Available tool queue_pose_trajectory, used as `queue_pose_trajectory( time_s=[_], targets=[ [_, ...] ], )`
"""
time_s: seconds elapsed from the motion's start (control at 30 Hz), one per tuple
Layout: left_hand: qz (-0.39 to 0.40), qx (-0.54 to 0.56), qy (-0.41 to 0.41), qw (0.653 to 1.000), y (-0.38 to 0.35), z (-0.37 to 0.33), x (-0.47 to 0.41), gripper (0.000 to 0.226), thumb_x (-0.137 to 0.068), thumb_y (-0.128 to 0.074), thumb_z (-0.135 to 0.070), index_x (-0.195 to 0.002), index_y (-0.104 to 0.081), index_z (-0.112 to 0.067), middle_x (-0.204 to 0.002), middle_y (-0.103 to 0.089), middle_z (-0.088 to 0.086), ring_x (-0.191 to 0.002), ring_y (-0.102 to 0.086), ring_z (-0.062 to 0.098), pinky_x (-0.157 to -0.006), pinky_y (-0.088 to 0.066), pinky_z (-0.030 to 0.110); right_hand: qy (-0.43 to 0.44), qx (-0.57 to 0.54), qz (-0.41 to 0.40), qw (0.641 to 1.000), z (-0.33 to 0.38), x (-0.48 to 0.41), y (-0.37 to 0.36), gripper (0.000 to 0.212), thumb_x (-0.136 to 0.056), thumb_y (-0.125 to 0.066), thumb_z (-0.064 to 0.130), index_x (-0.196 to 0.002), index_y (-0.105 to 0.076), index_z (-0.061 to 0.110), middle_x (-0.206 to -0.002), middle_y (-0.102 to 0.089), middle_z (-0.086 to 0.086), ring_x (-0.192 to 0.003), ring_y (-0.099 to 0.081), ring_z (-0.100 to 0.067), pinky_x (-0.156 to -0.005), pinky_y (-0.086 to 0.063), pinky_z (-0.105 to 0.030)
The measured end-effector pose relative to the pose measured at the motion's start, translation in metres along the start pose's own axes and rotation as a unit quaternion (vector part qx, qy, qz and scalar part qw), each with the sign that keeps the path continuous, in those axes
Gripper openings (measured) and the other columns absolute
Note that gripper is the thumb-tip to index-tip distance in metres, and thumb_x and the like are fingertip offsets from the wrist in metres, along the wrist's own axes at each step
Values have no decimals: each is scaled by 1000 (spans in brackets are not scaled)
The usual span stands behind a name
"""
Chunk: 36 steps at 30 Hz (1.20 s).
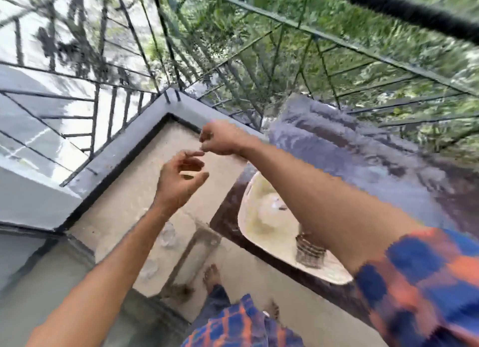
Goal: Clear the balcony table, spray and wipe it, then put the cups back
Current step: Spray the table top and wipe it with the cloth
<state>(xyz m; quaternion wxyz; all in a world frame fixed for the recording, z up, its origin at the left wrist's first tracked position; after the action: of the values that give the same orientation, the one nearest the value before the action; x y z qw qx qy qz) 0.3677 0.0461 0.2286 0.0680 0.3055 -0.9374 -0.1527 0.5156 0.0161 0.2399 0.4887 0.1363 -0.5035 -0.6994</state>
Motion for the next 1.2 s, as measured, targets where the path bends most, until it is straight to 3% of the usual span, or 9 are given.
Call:
queue_pose_trajectory(
  time_s=[0.2,0.43,0.53,0.63,0.77,0.87,1.0,1.13,1.2],
  targets=[
    [189,-87,-74,975,-108,-33,53,73,-61,-81,-31,-131,-61,-26,-119,-69,-3,-112,-62,1,-85,-51,17,-68,-77,-120,987,-107,120,72,26,-86,-69,38,-110,-71,28,-113,-70,-1,-103,-63,-20,-81,-45,-25],
    [182,-238,-213,930,-155,-61,75,80,-61,-77,-44,-135,-60,-17,-133,-60,-3,-123,-48,13,-107,-22,8,-233,-183,-217,930,-216,253,26,10,-82,-74,33,-88,-76,26,-73,-63,7,-80,-64,-15,-67,-42,-25],
    [236,-256,-207,914,-177,-52,61,78,-68,-79,-28,-142,-54,-19,-138,-57,1,-128,-49,17,-109,-28,13,-312,-176,-192,914,-234,276,-16,13,-82,-71,36,-83,-74,24,-83,-72,2,-84,-67,-18,-70,-49,-28],
    [321,-268,-174,891,-197,-37,44,82,-75,-78,-15,-149,-43,-26,-142,-53,-4,-130,-52,20,-107,-43,37,-378,-174,-130,900,-240,286,-53,17,-82,-68,35,-82,-70,18,-82,-69,-1,-83,-66,-24,-69,-52,-31],
    [402,-260,-207,853,-226,-41,41,72,-79,-80,-17,-144,-49,-20,-118,-53,-9,-108,-53,19,-93,-42,33,-435,-136,-47,889,-236,280,-101,34,-79,-69,35,-105,-67,13,-112,-64,-11,-100,-63,-33,-80,-53,-36],
    [453,-230,-219,833,-243,-46,42,78,-75,-83,-33,-144,-50,-18,-131,-57,0,-112,-54,17,-98,-37,25,-444,-83,-25,892,-227,275,-127,54,-83,-73,31,-128,-54,9,-136,-41,-14,-115,-54,-35,-94,-49,-42],
    [504,-178,-176,827,-261,-43,48,74,-73,-74,-31,-141,-49,-16,-123,-58,8,-102,-59,19,-93,-50,35,-455,-57,-46,887,-228,271,-135,68,-84,-76,32,-138,-43,9,-140,-37,-14,-121,-50,-35,-98,-47,-43],
    [534,-176,-177,808,-277,-41,64,85,-65,-66,-16,-144,-35,-14,-101,-44,-17,-93,-48,-11,-81,-35,3,-457,-65,-104,881,-236,271,-123,53,-83,-72,28,-126,-44,16,-129,-46,-14,-102,-60,-35,-82,-53,-43],
    [552,-189,-196,788,-282,-43,68,89,-70,-76,-12,-146,-30,-12,-105,-40,-16,-96,-47,-11,-82,-31,-1,-449,-56,-116,884,-238,270,-119,44,-87,-67,26,-123,-44,16,-124,-50,-15,-96,-63,-38,-78,-53,-44]
  ],
)
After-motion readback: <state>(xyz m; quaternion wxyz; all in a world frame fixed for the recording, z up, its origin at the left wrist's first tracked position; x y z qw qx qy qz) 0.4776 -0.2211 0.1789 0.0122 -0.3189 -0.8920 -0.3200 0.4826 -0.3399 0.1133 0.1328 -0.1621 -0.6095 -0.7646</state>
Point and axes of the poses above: each hand's wrist, its own x-axis away from the middle knuckle, its own y-axis out of the back of the hand, z = x × y, the point moved 10 cm from there along -x, towards the middle knuckle
